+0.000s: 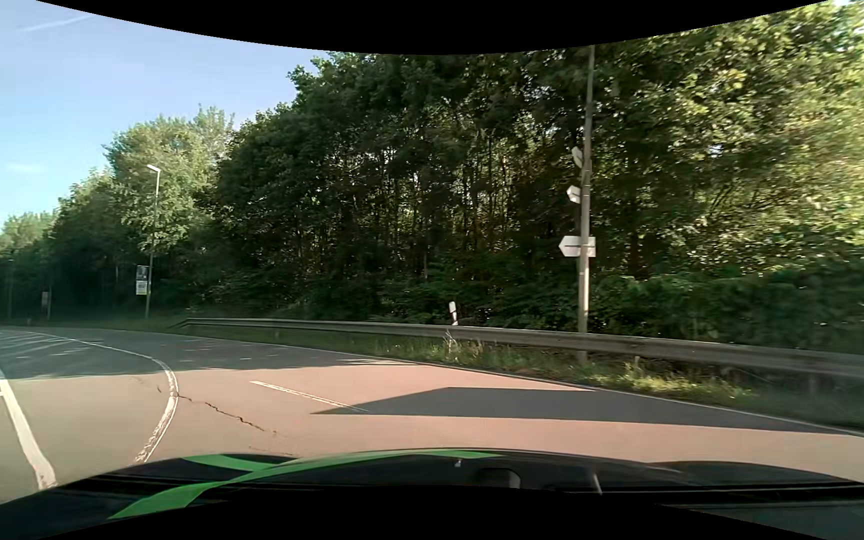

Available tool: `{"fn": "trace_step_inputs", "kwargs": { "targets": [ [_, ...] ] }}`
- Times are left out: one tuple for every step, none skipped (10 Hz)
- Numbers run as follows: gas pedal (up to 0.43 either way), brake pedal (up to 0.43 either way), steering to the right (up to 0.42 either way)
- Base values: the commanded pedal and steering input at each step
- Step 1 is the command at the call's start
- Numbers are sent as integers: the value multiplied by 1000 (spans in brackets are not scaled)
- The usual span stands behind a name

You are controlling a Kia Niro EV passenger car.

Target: Follow the waypoints while adhering to traffic rules and regulations

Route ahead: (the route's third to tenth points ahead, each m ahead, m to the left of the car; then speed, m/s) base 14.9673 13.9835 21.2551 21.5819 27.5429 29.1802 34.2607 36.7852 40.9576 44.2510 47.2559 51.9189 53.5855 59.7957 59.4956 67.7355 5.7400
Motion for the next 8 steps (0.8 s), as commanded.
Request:
{"fn": "trace_step_inputs", "kwargs": {
  "targets": [
    [189,0,-318],
    [197,0,-319],
    [220,0,-319],
    [240,0,-317],
    [240,0,-313],
    [248,0,-305],
    [248,0,-295],
    [248,0,-282]
  ]
}}
